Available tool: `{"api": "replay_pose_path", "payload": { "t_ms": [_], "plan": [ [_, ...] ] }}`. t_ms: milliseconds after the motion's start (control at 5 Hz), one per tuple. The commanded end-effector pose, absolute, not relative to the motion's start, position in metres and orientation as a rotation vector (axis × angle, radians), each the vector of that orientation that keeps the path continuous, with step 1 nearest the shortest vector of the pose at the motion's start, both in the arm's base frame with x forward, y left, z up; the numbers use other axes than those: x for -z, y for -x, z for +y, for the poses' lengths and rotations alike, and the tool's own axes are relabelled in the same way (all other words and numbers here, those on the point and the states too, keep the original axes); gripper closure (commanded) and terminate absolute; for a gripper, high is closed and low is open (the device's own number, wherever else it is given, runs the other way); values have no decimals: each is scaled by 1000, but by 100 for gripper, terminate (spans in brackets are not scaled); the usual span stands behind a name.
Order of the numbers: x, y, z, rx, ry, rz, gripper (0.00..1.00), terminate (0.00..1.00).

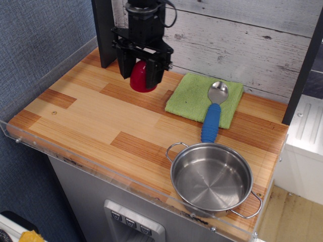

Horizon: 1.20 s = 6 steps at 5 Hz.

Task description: Move the red object to the left of the green cloth

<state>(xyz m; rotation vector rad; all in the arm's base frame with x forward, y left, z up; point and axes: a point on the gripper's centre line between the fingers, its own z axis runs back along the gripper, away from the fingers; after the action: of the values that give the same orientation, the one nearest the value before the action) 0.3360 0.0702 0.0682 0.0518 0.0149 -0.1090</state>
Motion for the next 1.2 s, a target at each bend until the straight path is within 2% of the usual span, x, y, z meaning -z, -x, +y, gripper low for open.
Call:
{"api": "replay_pose_path", "payload": {
  "t_ms": [0, 400, 1000],
  "plan": [
    [-82, -337, 94, 36, -68, -35, 100, 0],
    [-75, -342, 114, -51, -106, -104, 100, 0],
    [-45, -349, 114, -50, -37, -69, 100, 0]
  ]
}}
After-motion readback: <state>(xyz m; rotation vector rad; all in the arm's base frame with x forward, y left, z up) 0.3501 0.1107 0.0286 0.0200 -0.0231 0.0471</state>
